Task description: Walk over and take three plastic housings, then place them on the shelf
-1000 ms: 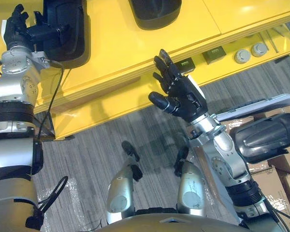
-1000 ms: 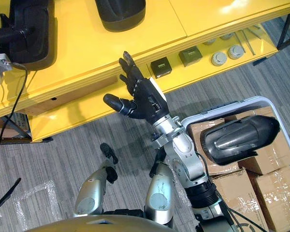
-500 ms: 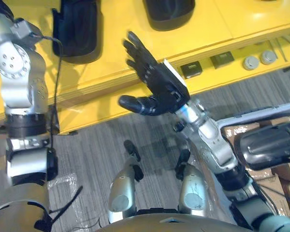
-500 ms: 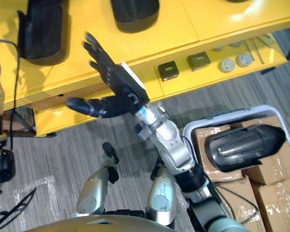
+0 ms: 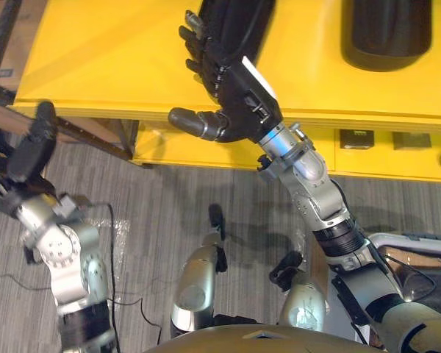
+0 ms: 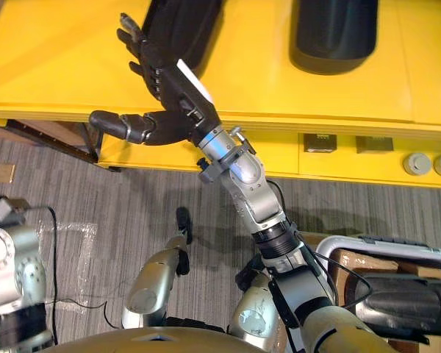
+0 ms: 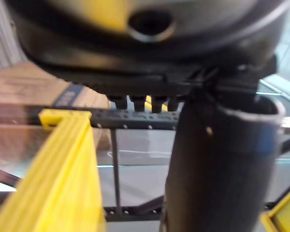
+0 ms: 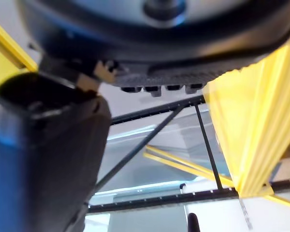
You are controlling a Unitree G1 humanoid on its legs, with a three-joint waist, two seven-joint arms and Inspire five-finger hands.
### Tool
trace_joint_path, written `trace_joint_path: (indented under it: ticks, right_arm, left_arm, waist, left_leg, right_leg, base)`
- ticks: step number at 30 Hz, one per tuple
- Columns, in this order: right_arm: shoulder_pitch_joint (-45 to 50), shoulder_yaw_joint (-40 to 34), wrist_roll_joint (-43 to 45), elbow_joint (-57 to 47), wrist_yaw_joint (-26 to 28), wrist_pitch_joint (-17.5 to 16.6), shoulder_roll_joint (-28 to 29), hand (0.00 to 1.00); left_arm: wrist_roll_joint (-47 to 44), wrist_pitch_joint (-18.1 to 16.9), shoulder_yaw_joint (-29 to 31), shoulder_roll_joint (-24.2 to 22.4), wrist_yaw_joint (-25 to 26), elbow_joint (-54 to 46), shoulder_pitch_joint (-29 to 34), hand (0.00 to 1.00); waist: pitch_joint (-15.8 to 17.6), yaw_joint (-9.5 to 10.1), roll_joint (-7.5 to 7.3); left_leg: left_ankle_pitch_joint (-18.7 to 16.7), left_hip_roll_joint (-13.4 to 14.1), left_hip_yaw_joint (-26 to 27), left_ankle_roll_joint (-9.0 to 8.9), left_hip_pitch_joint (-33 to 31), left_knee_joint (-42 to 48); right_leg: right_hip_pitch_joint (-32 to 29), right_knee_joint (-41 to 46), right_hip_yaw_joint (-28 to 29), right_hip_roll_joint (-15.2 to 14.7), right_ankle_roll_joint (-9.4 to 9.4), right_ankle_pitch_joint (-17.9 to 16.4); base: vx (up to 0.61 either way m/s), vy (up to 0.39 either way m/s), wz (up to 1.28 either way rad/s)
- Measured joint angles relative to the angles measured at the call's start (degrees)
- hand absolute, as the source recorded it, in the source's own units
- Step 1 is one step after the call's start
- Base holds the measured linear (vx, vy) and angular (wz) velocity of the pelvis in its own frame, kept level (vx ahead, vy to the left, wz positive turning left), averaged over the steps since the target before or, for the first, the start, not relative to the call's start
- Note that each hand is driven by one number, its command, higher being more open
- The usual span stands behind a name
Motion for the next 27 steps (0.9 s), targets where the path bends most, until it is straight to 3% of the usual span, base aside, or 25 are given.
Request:
trace_joint_path:
  ticks: [5,12,16,22,27]
  right_arm:
    - [-5.8,1.6,-1.2,6.1,-1.3,1.7,3.7,1.00]
    - [-9.7,5.2,-4.2,13.7,-4.6,4.5,5.8,1.00]
    - [-11.9,4.8,-6.4,19.3,-11.3,4.7,6.8,1.00]
    - [-13.3,3.1,-10.3,19.4,-20.0,4.3,8.0,1.00]
    - [-14.5,2.7,-10.7,19.9,-26.6,4.3,9.0,1.00]
  left_arm:
    - [-0.8,0.0,-6.2,-4.7,-5.8,0.0,9.9,1.00]
    - [-5.0,-0.8,-11.0,-5.2,-10.0,0.1,12.0,1.00]
    - [-5.1,-1.1,-14.9,-5.3,-11.0,0.1,13.0,1.00]
    - [-7.0,-1.2,-18.7,-5.3,-10.8,0.2,13.0,1.00]
    - [-7.0,-1.2,-22.1,-5.4,-9.8,1.1,12.5,1.00]
  waist:
    - [0.1,1.00,0.17]
    - [0.6,2.43,1.48]
    - [0.7,2.50,2.58]
    - [0.8,2.43,2.82]
    - [0.9,2.35,3.99]
  left_leg:
    - [0.4,-0.8,-1.8,-0.53,0.4,-0.2]
    - [0.9,-0.8,-2.8,-1.11,2.3,-1.5]
    - [0.9,-0.8,-3.4,-1.14,2.3,-1.5]
    - [1.9,-0.8,-3.5,-0.64,2.3,-1.5]
    - [2.3,-1.0,-3.4,-0.35,2.8,-1.5]
  right_leg:
    - [0.9,2.7,-1.5,-1.4,0.47,-1.9]
    - [1.9,5.1,-2.0,-1.7,0.18,-3.8]
    - [1.7,6.7,-2.3,-2.1,0.04,-5.1]
    - [1.1,8.5,-2.1,-2.6,0.00,-6.4]
    - [0.8,10.2,-1.9,-3.3,-0.05,-7.7]
  base:
    - [0.00,-0.048,0.19]
    - [-0.01,-0.076,0.04]
    - [0.00,-0.093,0.04]
    - [0.03,-0.104,0.01]
    - [0.02,-0.110,0.00]
